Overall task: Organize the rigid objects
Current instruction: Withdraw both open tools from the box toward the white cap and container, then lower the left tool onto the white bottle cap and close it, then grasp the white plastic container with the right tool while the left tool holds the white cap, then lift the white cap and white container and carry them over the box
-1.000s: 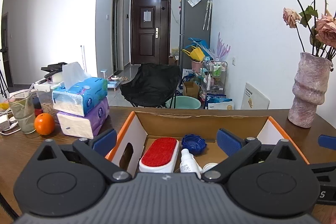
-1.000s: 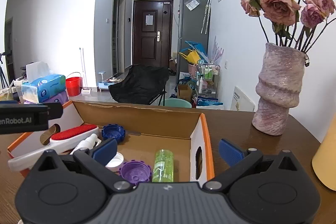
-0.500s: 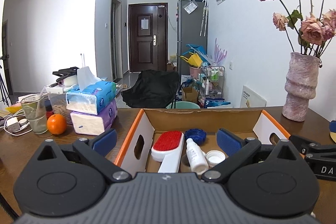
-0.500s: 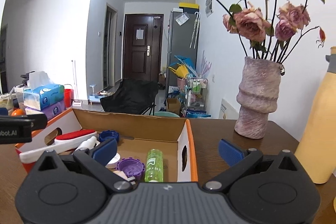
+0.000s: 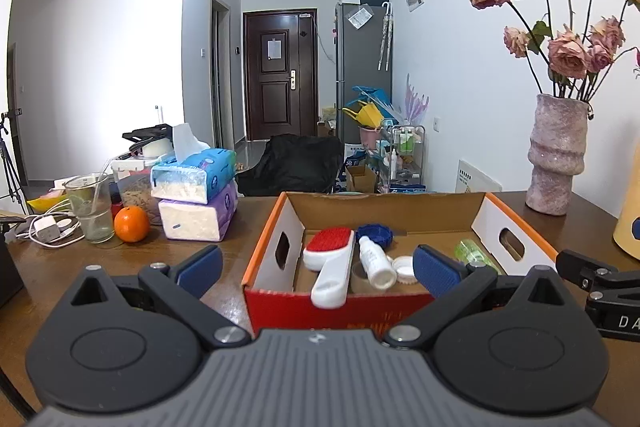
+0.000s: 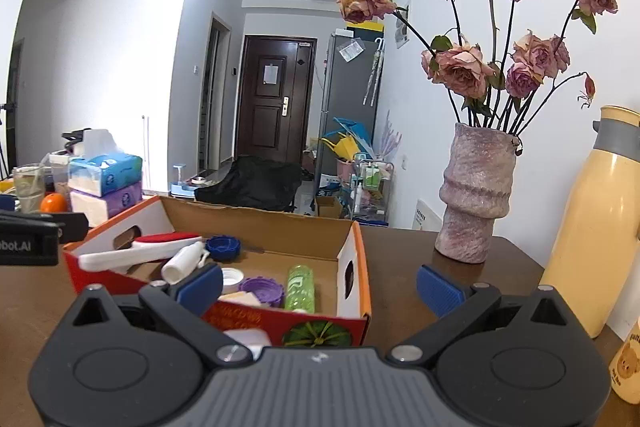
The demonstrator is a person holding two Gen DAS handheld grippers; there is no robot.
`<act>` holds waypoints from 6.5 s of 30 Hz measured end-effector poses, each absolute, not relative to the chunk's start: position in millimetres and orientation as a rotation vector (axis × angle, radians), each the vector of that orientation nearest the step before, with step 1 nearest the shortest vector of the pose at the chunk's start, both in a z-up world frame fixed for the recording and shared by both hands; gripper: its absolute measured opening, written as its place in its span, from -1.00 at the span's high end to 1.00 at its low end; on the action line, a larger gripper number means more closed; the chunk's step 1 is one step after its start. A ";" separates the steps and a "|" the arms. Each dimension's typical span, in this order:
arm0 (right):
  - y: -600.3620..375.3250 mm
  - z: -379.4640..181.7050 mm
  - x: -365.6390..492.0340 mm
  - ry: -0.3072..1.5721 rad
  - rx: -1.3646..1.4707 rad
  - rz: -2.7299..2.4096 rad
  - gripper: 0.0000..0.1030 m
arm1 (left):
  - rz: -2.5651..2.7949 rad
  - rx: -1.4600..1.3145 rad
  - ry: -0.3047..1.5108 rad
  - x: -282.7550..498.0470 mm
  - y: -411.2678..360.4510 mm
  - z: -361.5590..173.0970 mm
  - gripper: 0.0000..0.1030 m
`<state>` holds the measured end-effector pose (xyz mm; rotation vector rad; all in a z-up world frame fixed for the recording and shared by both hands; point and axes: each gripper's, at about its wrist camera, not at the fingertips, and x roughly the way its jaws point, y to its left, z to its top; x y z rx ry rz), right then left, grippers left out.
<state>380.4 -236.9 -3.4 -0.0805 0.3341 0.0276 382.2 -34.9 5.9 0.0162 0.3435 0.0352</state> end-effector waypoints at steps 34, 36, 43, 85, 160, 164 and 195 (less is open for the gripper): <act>-241.8 -52.3 306.7 0.482 -0.086 0.075 -1.00 | -0.029 0.072 0.553 321.9 -31.4 -51.4 -1.00; -242.5 -53.7 307.5 0.486 -0.076 0.076 -1.00 | -0.026 0.071 0.581 327.3 -31.9 -56.4 -1.00; -243.5 -59.2 312.1 0.504 -0.059 0.075 -1.00 | 0.002 0.069 0.655 352.5 -33.1 -70.4 -1.00; -211.5 -71.1 367.3 0.533 -0.076 0.076 -0.98 | -0.081 0.018 0.628 379.5 -26.2 -64.2 0.20; -211.0 -24.3 354.0 0.353 0.008 0.155 0.23 | -0.023 0.013 0.436 355.1 -33.7 -7.2 0.20; -212.3 -17.1 360.6 0.335 0.014 0.152 0.23 | -0.019 0.011 0.411 360.5 -39.0 2.5 0.20; -213.3 -21.5 453.6 0.316 0.057 0.147 0.23 | 0.013 -0.077 0.387 460.7 -46.1 10.0 0.20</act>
